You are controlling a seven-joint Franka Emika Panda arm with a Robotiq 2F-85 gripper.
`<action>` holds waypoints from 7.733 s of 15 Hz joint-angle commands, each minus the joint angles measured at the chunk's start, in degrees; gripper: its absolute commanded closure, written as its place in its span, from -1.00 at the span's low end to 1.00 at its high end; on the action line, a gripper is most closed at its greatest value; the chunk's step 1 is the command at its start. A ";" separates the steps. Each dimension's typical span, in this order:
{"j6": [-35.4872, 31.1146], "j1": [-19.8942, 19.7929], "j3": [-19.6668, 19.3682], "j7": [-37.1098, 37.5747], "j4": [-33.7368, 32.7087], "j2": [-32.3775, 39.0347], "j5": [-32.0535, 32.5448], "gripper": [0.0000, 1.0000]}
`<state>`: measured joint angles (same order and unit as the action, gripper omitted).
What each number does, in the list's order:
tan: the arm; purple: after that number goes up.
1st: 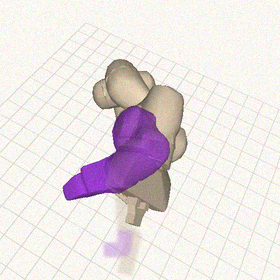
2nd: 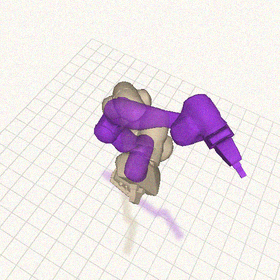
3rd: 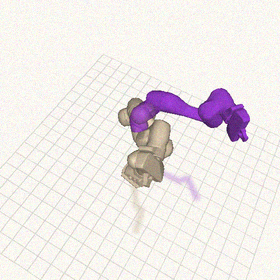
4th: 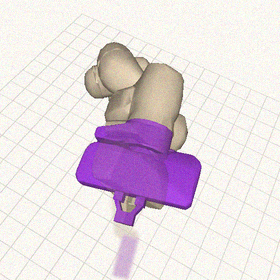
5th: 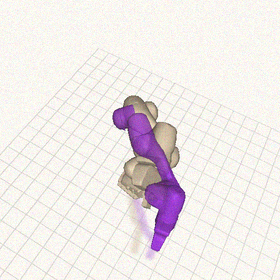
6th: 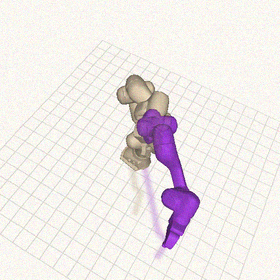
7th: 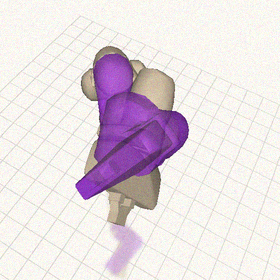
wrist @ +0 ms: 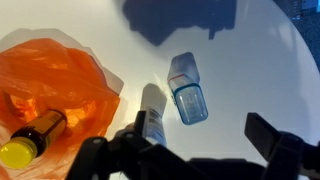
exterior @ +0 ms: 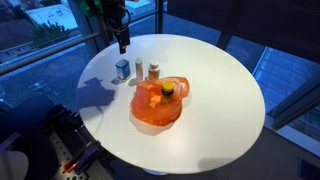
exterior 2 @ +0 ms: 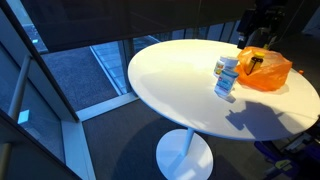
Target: Put the white and blue container in the orange plastic.
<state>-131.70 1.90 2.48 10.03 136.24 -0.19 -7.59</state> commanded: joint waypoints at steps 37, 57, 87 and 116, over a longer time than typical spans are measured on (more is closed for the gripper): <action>-13.81 2.30 1.80 -2.92 -1.37 10.66 1.13 0.64; -6.97 -4.98 -5.58 -0.28 -3.85 -0.50 0.15 0.64; -10.66 -10.75 -12.64 -1.71 2.95 4.84 5.37 0.64; -7.48 -10.02 -10.32 -5.37 3.10 6.63 0.17 -1.00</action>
<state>-143.78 -8.20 -8.43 6.23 139.33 10.46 -7.19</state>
